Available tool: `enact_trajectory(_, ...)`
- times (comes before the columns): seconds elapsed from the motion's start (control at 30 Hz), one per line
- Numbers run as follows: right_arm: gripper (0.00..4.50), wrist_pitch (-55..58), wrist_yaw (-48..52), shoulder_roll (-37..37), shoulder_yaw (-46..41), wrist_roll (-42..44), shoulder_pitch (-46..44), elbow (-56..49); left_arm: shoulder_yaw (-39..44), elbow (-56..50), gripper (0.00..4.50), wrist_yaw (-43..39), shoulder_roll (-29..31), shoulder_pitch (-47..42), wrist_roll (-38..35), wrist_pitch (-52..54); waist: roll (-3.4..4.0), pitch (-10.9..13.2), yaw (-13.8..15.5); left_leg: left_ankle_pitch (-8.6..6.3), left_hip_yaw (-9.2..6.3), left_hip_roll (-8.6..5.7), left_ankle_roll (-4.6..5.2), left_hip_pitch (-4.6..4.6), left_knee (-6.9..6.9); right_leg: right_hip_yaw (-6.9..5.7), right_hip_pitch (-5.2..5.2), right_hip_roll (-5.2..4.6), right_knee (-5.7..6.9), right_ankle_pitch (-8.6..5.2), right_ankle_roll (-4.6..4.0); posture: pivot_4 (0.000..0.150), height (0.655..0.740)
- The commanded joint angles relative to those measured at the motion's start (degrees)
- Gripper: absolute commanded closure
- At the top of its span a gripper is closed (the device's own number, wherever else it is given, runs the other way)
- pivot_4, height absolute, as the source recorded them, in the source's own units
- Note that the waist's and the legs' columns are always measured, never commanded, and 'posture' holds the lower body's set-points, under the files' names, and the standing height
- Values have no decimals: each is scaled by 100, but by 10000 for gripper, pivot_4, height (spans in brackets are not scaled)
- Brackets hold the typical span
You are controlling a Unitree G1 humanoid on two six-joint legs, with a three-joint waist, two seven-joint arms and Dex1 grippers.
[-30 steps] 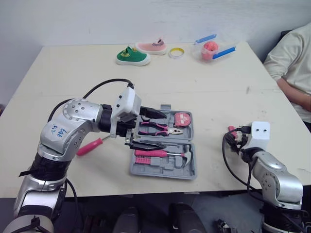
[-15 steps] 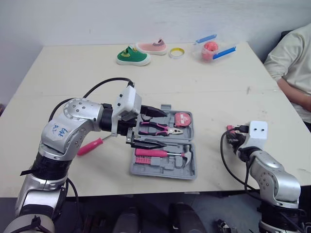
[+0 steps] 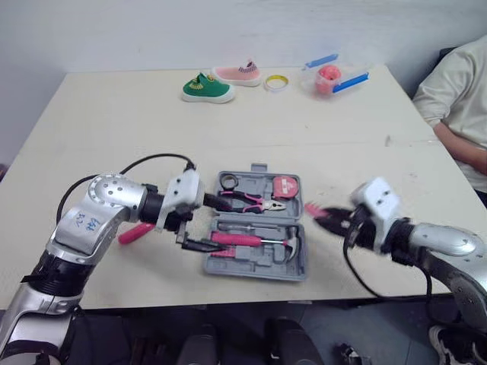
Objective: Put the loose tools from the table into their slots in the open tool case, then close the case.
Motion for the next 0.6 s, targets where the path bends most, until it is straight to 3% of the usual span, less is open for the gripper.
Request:
enact_trajectory(0.03,36980,-160,517,-229,705,-17,-276,-84,-74,68,0,-139,40,89,300,-443,-1,1,4,-2,0,-3,3,-1,0,0,0,-6,0,0,0,1500,7400)
enact_trajectory(0.13,36980,-266,572,-99,1679,-501,-838,281,-168,207,0,-111,23,199,615,-771,-4,1,3,-6,0,-7,11,-6,8,-1,-2,-13,-4,2,4,1500,7400)
enact_trajectory(0.27,36980,195,224,328,2020,-588,-1375,623,-151,95,0,-117,-23,287,661,-800,-4,1,2,-6,1,-7,10,-14,7,-2,-11,-15,-4,2,3,1500,7400)
enact_trajectory(0.6,36980,49,731,71,2803,-1046,-1948,809,-145,88,0,29,-267,239,721,-730,-4,1,5,-8,0,-8,14,-27,19,-6,-18,-19,0,3,5,1500,7400)
